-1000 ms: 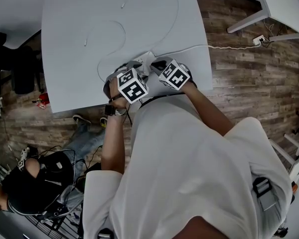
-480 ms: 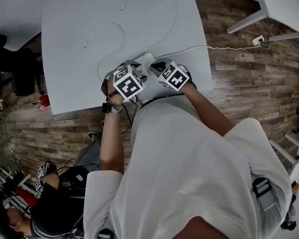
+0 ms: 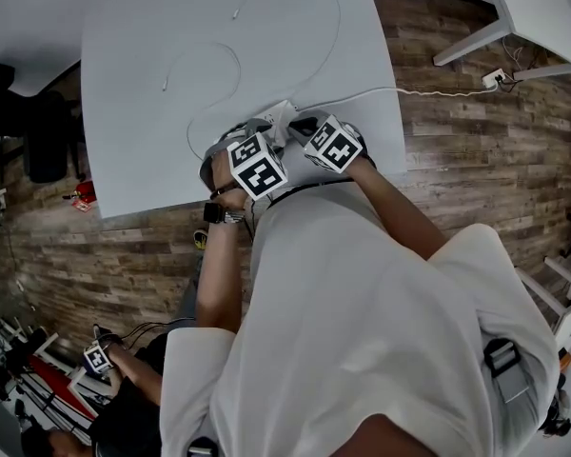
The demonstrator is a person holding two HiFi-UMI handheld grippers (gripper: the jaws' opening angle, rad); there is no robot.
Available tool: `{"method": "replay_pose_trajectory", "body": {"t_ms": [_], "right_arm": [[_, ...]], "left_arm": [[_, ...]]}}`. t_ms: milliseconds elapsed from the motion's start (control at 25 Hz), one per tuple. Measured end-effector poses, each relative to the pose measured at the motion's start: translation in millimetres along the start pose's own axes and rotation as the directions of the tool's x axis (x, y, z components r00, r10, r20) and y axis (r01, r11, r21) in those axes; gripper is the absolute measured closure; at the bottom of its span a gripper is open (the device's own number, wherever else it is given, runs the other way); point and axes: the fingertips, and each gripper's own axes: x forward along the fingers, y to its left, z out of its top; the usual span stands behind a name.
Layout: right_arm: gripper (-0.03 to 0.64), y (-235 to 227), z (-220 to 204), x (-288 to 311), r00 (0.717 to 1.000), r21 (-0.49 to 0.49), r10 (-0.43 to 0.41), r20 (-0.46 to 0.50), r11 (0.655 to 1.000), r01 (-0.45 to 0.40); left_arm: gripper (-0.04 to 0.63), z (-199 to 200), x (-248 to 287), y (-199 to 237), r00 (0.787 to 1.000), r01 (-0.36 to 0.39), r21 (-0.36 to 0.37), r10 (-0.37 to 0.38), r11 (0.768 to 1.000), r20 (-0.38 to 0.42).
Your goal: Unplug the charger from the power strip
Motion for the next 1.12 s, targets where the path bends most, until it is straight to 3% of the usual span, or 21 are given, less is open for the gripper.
{"method": "replay_pose_trajectory", "body": {"t_ms": [240,480,920,1120], "right_arm": [[0.614,1,0,1,1.0,-0.004,0.002,0.003,1.0,-0.002],[0.614,1,1,3,1.0,0.0,0.003,0.011,1.0,-0.003],[0.614,0,1,-2,1.0,0.001,-0.001,0.01,1.0,0.001],[0.614,0,-1,-1,1.0,0.002,-0.001,0.006,1.0,0.001]], "left_arm": [[0.368,-1,-4,7,0.994,0.095,-0.07,-0.09,0.993,0.065],[0.368,-1,-7,13,0.982,0.166,-0.083,-0.157,0.983,0.101],[0.368,0,-4,2,0.999,0.049,0.004,-0.049,0.999,0.007],[0.368,0,-2,0,0.999,0.033,0.01,-0.033,0.999,0.012]]}}
